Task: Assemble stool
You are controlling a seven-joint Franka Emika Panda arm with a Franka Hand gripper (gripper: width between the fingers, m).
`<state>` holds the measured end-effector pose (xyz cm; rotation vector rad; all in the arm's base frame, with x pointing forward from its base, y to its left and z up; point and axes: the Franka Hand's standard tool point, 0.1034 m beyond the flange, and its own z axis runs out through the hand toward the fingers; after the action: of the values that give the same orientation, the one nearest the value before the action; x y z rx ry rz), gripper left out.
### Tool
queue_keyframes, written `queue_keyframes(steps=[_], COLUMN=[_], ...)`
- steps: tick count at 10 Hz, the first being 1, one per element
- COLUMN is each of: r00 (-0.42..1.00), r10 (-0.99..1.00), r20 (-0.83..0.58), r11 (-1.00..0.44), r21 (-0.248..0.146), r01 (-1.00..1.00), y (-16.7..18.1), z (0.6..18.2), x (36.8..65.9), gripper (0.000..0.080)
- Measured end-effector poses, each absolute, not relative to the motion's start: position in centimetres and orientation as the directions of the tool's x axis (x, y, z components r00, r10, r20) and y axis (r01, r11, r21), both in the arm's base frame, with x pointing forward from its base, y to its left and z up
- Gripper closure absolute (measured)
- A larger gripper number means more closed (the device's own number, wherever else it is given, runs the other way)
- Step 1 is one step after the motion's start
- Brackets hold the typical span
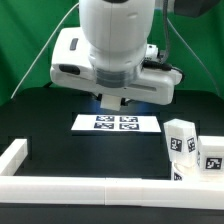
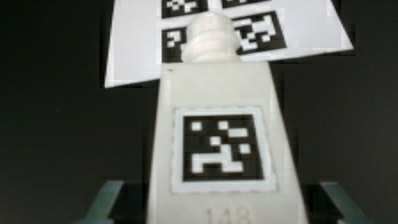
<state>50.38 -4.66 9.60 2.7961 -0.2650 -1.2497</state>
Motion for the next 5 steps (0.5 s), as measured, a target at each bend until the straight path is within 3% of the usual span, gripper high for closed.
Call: queue_keyframes(steps=[2, 5], r00=[0.75, 0.851], r10=[-0.177, -0.227], r20=[-0.637, -0.474], r11=[-0.984, -0.974], r21=[0.122, 0.108], r01=[-0.128, -0.2], y=[-4.7, -2.6], z=[9.0, 11.2], x=[52.0, 51.9], gripper=[0.0462, 0.0462])
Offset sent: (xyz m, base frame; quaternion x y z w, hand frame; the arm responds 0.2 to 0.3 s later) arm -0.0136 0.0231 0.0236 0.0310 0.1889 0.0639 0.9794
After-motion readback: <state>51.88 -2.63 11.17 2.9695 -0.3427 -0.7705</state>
